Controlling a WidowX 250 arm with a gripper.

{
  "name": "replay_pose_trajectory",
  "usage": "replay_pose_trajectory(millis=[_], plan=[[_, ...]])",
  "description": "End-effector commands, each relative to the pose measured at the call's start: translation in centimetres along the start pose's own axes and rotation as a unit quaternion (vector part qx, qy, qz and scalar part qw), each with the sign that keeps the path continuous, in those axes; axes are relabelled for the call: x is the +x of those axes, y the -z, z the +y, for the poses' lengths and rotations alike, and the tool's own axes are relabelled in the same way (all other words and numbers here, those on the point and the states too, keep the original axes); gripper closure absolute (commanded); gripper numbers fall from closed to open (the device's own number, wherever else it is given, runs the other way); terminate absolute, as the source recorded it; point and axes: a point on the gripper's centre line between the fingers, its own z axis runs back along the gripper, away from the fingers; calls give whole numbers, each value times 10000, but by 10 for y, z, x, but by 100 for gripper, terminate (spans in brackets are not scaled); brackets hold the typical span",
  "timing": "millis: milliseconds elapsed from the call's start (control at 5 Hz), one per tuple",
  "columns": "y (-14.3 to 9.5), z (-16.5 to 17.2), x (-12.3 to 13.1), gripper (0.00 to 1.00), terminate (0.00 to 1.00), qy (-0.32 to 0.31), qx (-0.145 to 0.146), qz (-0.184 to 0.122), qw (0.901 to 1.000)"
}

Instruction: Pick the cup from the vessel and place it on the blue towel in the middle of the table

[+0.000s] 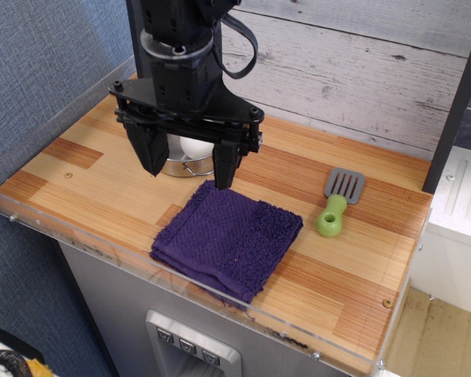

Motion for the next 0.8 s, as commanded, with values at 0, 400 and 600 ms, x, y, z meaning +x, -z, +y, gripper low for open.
replay_pose_trajectory(millis=[0,400,600], plan=[[0,0,0,0,0,0,0,0,10000],[5,38,48,0,0,-213,-50,-143,9997],[14,64,80,0,0,-301,-43,-189,9994]])
